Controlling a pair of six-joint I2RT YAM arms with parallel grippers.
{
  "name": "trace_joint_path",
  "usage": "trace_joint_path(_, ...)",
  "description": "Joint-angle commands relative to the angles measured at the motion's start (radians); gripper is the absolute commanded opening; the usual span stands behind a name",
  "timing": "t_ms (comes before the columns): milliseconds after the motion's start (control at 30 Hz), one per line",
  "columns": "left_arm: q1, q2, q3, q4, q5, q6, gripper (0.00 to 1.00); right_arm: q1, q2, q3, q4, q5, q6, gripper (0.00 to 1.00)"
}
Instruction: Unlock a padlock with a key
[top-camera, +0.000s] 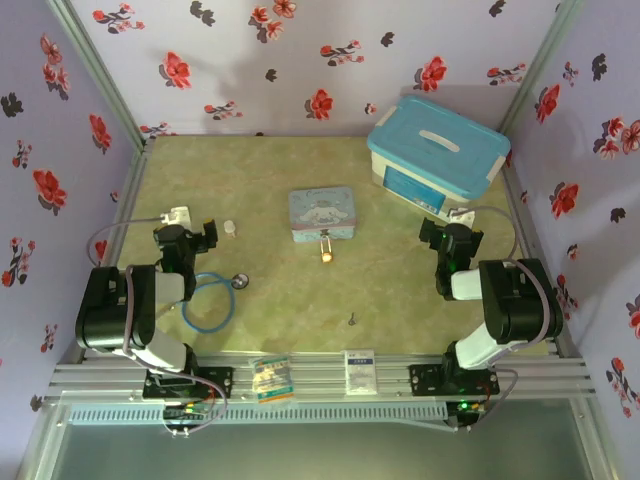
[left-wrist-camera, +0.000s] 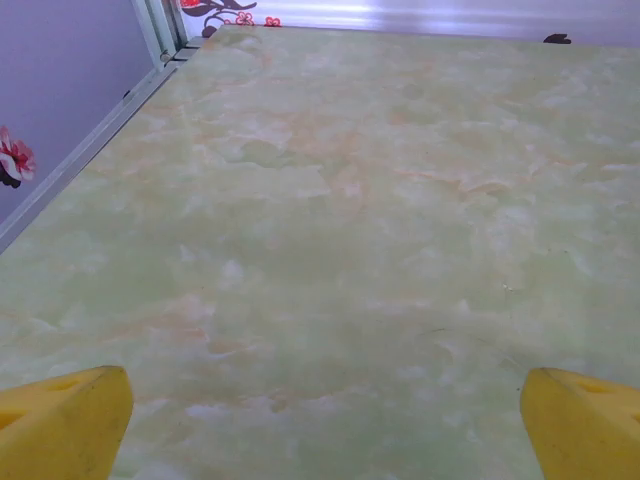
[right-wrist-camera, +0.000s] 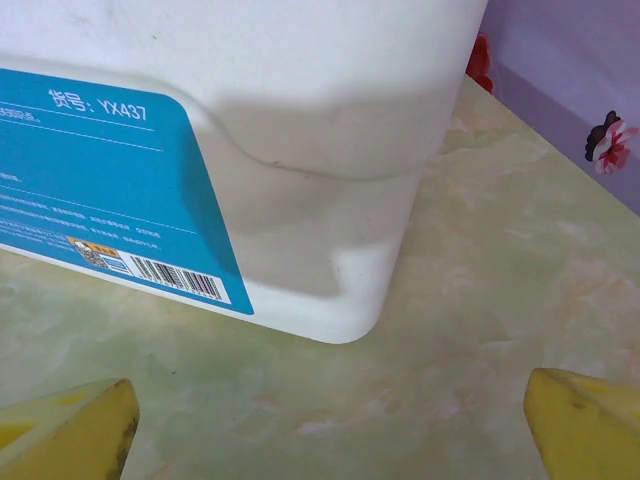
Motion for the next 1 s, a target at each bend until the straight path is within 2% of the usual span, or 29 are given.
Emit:
trace_joint_path(0, -0.004, 0.007, 0.021, 0.013, 0.008, 0.029, 1.00, -0.006, -0.005, 0.018, 0.010, -0.005, -0.016, 0.99)
trace_joint_path(833, -0.004, 0.007, 0.020, 0.014, 0.008, 0.029, 1.00, -0.024, -0.006, 0.009, 0.020, 0.020, 0.016, 0.99)
trace_joint_path(967, -0.004, -0.053, 0.016, -0.021, -0.050, 0.008, 1.00, -0.024, -0.024, 0.010, 0.011, -0.002, 0.005, 0.99)
